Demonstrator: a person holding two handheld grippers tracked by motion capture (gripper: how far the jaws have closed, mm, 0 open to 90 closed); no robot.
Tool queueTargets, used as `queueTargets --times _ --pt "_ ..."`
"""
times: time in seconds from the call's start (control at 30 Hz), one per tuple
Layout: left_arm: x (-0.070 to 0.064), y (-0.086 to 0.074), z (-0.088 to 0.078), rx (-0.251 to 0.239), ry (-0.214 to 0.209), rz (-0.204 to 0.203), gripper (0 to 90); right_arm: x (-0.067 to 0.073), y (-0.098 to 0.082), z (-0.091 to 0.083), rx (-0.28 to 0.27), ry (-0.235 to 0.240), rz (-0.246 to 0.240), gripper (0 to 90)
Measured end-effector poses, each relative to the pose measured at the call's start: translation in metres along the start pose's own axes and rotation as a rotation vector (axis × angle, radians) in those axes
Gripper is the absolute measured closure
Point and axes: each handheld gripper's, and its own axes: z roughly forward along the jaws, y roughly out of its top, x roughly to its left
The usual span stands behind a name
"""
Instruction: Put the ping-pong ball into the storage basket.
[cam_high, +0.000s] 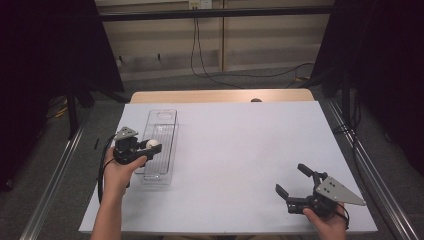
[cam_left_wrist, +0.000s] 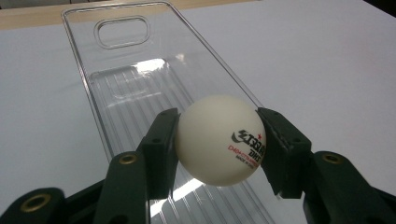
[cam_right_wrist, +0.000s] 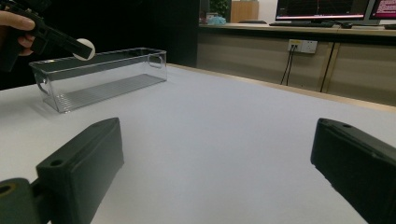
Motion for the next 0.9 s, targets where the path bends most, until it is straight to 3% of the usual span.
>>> queueTargets --times 0.9 --pt "0.0005 -0.0039 0.0052 0.031 0.014 0.011 50.4 -0.0002 0.0002 -0.0004 -0.001 0.006 -0.004 2.1"
